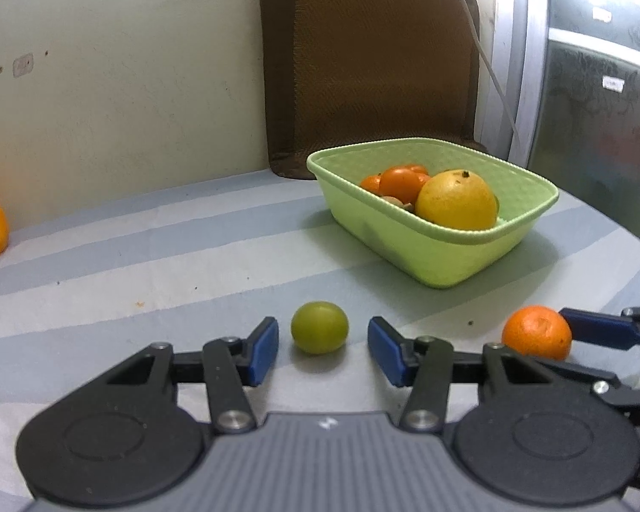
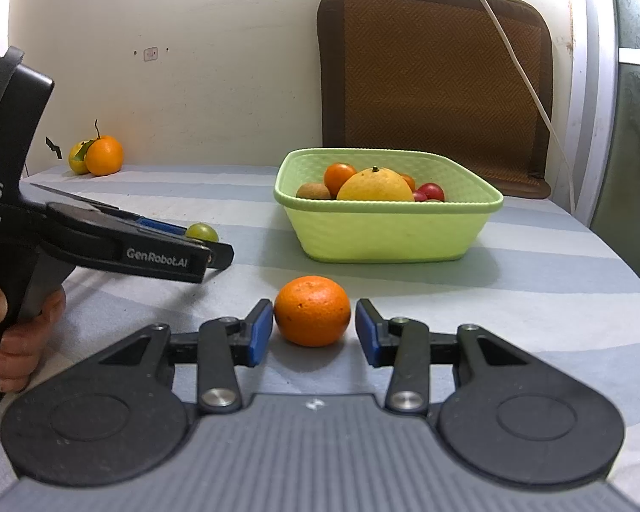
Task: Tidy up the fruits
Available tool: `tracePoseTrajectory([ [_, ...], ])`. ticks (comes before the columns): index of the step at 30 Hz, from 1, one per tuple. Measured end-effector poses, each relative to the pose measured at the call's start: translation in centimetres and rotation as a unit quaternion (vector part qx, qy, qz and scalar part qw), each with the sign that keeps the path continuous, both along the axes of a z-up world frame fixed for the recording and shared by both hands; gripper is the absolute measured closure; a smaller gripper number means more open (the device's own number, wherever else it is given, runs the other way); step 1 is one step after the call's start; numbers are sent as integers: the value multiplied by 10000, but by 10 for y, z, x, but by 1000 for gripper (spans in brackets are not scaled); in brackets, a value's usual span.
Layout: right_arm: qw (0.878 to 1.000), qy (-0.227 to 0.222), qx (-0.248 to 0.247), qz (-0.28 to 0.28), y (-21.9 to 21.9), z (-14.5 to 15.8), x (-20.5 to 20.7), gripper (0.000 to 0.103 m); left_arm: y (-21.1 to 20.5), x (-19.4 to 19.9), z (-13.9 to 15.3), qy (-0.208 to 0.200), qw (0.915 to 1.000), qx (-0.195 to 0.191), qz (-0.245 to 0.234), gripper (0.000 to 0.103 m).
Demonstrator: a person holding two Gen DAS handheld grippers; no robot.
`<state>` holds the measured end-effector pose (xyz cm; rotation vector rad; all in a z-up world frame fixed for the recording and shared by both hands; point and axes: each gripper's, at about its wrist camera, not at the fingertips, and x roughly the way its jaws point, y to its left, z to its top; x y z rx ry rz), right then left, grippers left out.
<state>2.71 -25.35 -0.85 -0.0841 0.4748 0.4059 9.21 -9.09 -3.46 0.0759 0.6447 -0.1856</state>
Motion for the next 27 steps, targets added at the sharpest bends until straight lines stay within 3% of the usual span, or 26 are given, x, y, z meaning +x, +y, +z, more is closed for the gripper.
tracePoseTrajectory([
  [7, 10000, 7, -22, -8, 1, -1, 0, 58, -7, -4, 0, -90, 9998, 158, -107, 73],
  [27, 10000, 42, -41, -8, 2, -3, 3, 58, -7, -5, 0, -95, 9998, 142, -105, 74],
])
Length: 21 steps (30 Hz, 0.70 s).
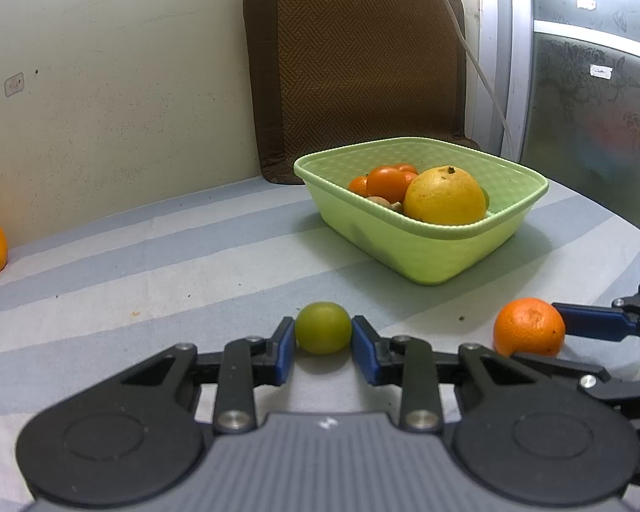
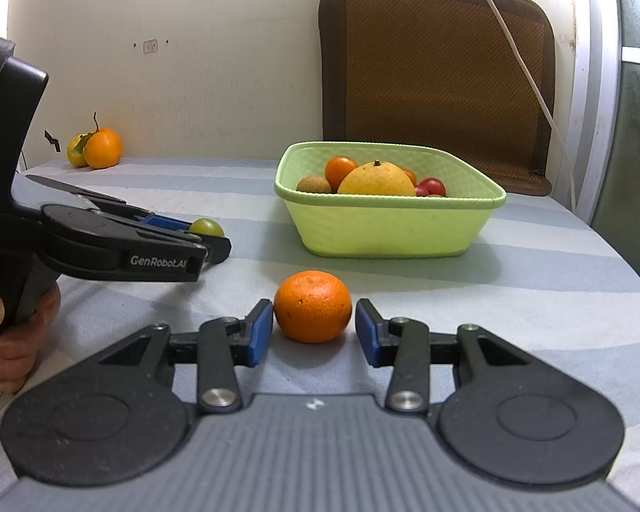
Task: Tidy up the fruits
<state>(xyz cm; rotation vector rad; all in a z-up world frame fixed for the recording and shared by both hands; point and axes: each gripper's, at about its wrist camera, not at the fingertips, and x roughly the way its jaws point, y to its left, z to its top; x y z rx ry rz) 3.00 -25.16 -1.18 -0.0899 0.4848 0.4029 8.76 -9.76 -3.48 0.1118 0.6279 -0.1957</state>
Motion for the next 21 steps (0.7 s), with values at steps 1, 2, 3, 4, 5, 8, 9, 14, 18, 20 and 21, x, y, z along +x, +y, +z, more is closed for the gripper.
tracePoseTrajectory([
  [1, 10000, 0, -1, 1, 0, 0, 0, 58, 0, 0, 0, -1, 10000, 0, 1, 74],
  [2, 10000, -1, -1, 2, 0, 0, 0, 58, 0, 0, 0, -1, 10000, 2, 1, 74],
  [3, 10000, -1, -2, -2, 0, 0, 0, 58, 0, 0, 0, -2, 10000, 5, 2, 74],
  [4, 10000, -3, -2, -3, 0, 0, 0, 58, 0, 0, 0, -4, 10000, 6, 2, 74],
  [5, 10000, -1, -3, -3, 0, 0, 0, 58, 0, 0, 0, -5, 10000, 9, 1, 74],
  [8, 10000, 4, -3, -2, 0, 0, 0, 58, 0, 0, 0, -6, 10000, 8, 3, 74],
  [9, 10000, 3, -5, -2, 0, 0, 0, 58, -1, 0, 0, -6, 10000, 9, 2, 74],
  [14, 10000, 5, -7, -6, 0, 1, 0, 58, 0, 0, 0, -7, 10000, 5, 5, 74],
  [18, 10000, 13, -9, -8, 1, 1, 1, 58, -1, 0, 0, -8, 10000, 4, 7, 74],
  [20, 10000, 37, -12, 10, 1, 1, 1, 59, 0, -1, 0, -8, 10000, 1, 7, 74],
  [21, 10000, 52, -15, 13, 2, 0, 2, 59, 0, 0, 0, -7, 10000, -4, 6, 74],
])
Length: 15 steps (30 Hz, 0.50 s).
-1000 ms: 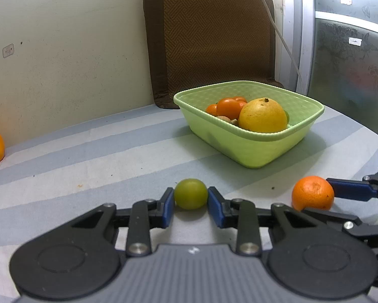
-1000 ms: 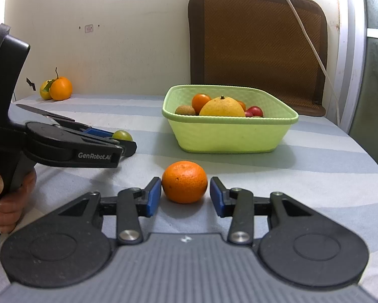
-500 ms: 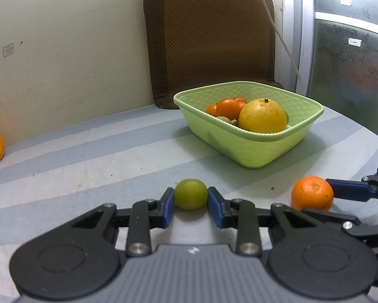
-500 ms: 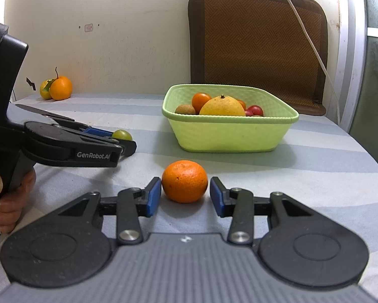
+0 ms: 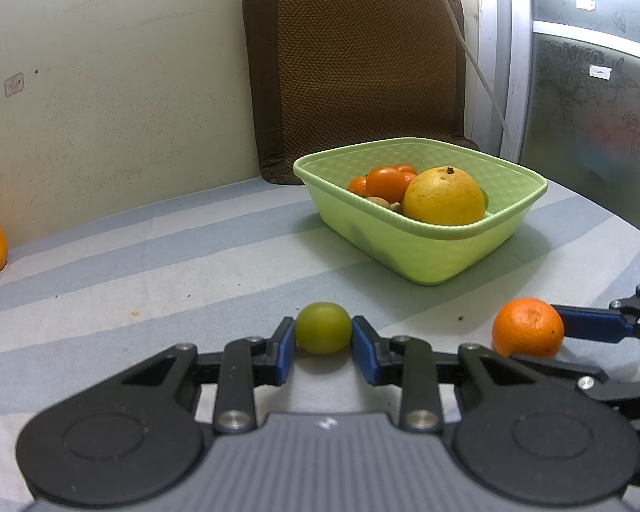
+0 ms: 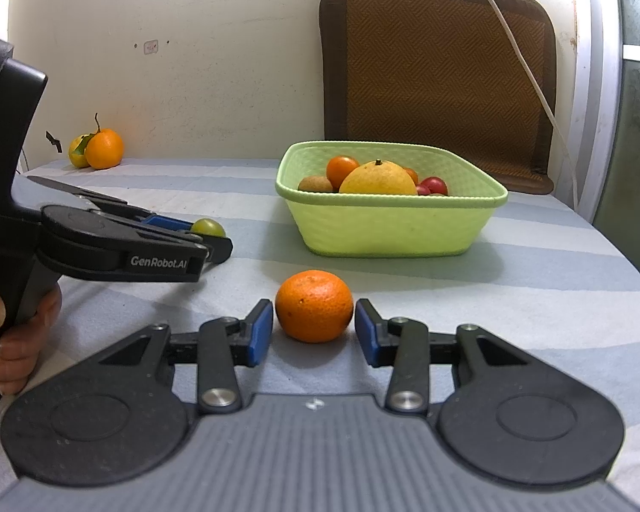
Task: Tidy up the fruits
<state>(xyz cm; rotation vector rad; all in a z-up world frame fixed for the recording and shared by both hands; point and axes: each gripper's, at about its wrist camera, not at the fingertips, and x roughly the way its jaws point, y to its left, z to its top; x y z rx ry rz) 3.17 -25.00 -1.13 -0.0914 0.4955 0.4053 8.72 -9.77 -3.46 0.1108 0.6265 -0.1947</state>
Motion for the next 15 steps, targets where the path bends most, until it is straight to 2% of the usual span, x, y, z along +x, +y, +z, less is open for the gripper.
tracePoseTrajectory([
  [15, 10000, -53, 37, -3, -2, 1, -2, 61, 1, 0, 0, 3, 10000, -6, 5, 74],
])
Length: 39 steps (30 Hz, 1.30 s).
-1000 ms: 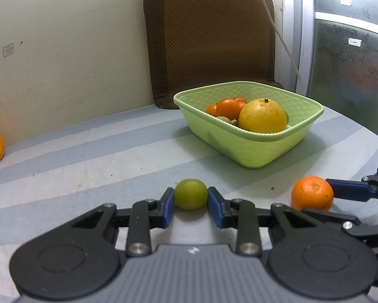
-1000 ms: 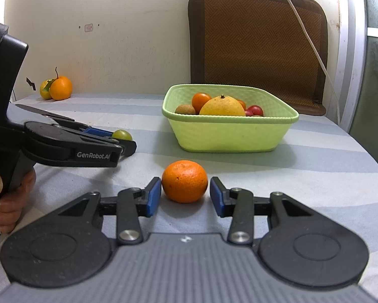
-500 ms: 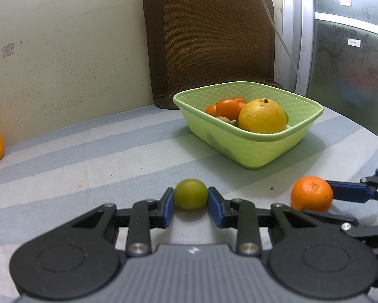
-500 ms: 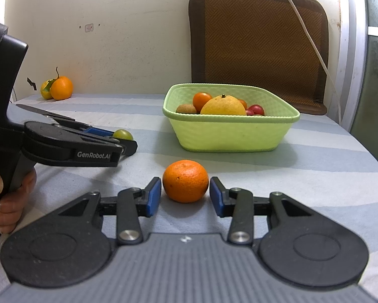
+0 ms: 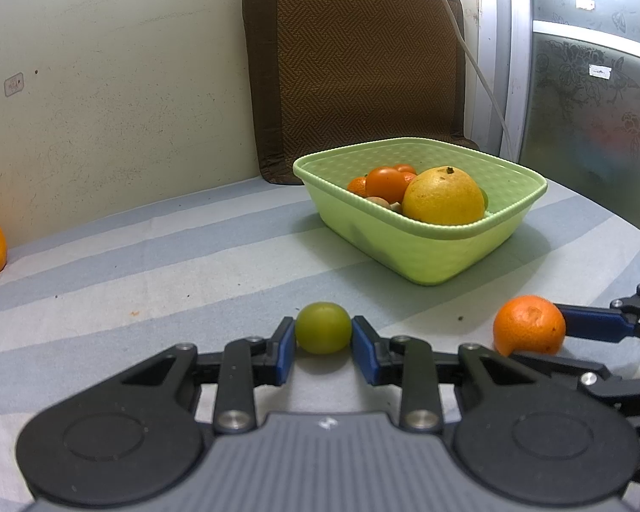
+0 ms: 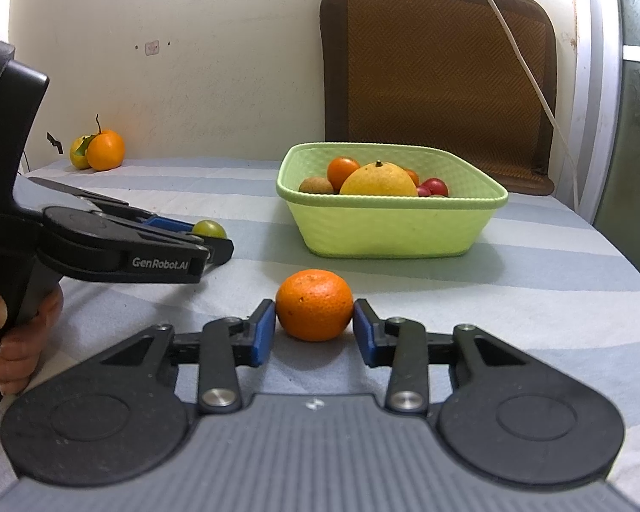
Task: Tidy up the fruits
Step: 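Lower the green tomato into the basin with the left gripper while the right gripper releases the mandarin there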
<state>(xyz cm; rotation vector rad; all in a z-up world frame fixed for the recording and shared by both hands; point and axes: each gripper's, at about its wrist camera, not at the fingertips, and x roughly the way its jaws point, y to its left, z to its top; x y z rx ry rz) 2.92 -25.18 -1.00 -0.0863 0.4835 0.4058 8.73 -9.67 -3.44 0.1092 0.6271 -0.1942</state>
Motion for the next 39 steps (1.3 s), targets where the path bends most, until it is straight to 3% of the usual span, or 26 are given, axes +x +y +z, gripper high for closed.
tracePoseTrajectory([
  [7, 9999, -78, 74, -54, -3, 2, -4, 61, 1, -1, 1, -15, 10000, -73, -19, 74],
  [13, 9989, -119, 444, -84, -13, 4, -6, 61, 14, 0, 6, -48, 9985, -537, -131, 74],
  [19, 9957, -535, 754, -52, -23, 24, -5, 61, 17, 3, 33, -213, 9945, -941, -414, 74],
  [25, 9949, -813, 563, -213, -26, 41, 27, 61, -2, 41, 55, -212, 9914, -1105, -674, 74],
  [31, 9955, -578, 595, -455, -39, 37, 70, 61, -18, 79, 45, 138, 9901, -1182, -746, 74],
  [33, 9966, -499, 526, -402, -40, 34, 77, 60, -21, 85, 40, 243, 9893, -1234, -739, 72],
  [35, 9965, -487, 532, -416, -41, 32, 81, 59, -24, 89, 37, 284, 9891, -1259, -706, 63],
  [39, 9954, -548, 626, -482, -47, 32, 74, 57, -21, 87, 42, 226, 9892, -1298, -650, 60],
])
